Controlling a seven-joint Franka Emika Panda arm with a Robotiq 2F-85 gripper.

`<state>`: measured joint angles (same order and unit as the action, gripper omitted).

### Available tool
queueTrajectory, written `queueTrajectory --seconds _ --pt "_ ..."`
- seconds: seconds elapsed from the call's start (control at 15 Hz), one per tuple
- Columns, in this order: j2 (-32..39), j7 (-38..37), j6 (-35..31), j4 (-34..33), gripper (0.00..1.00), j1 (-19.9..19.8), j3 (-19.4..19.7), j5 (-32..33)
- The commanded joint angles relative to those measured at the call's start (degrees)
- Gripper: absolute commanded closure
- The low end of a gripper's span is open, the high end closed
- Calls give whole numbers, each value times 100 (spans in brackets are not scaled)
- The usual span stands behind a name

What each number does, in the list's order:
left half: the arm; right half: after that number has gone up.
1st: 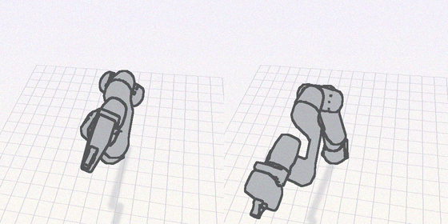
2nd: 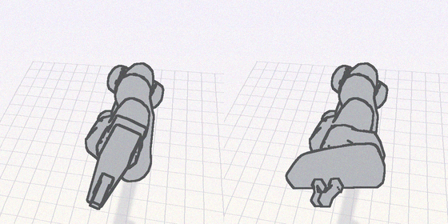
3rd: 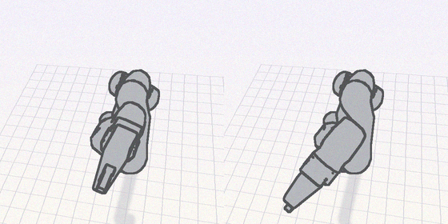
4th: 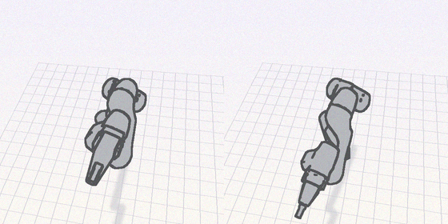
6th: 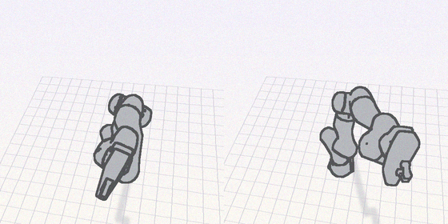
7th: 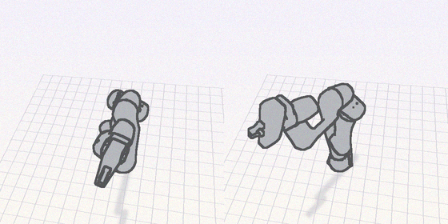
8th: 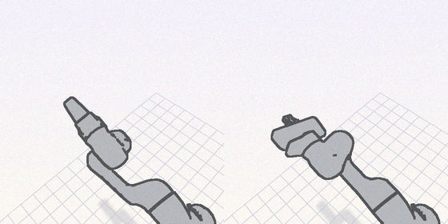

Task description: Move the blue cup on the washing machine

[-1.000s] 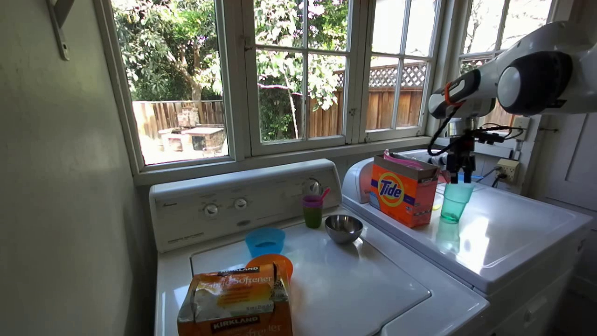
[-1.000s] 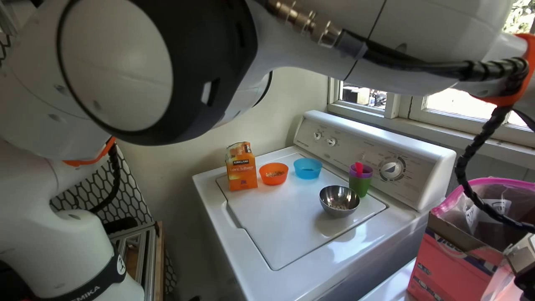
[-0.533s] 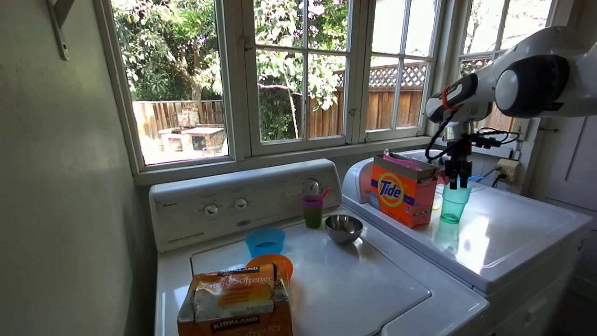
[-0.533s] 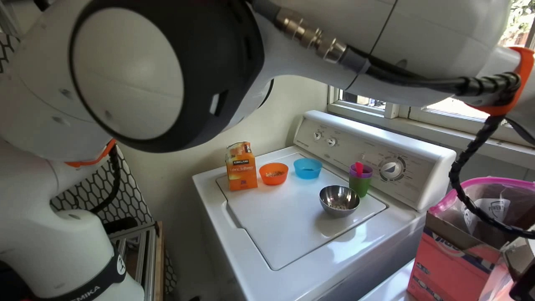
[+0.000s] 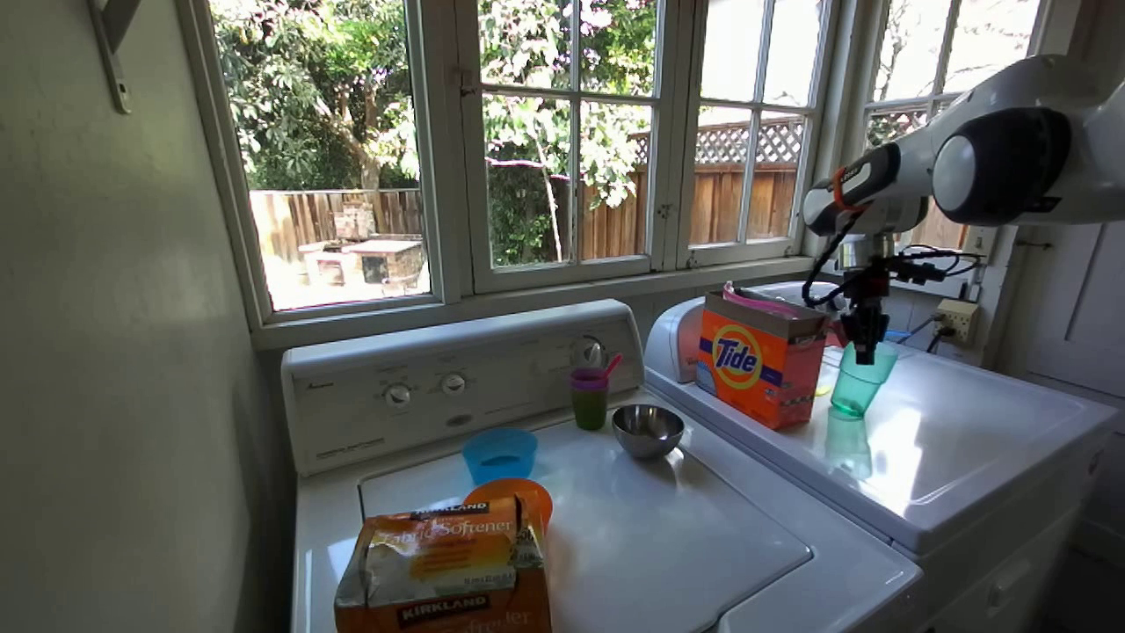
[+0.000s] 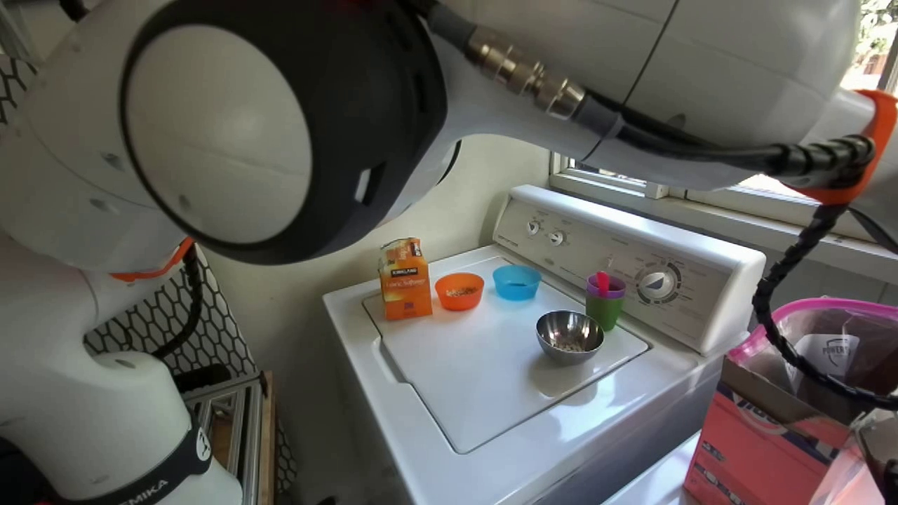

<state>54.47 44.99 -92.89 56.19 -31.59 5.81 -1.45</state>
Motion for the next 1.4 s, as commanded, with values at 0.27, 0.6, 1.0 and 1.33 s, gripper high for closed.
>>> queueTrajectory --seconds 0.27,0.6,1.0,1.33 --pt "-173 -1022 147 61 98 -177 76 -310" --pt "-366 -1418 560 323 98 62 423 263" --pt "-538 -1374 948 962 98 817 512 1366" --pt "-1004 -1485 603 1981 98 1447 485 2046"
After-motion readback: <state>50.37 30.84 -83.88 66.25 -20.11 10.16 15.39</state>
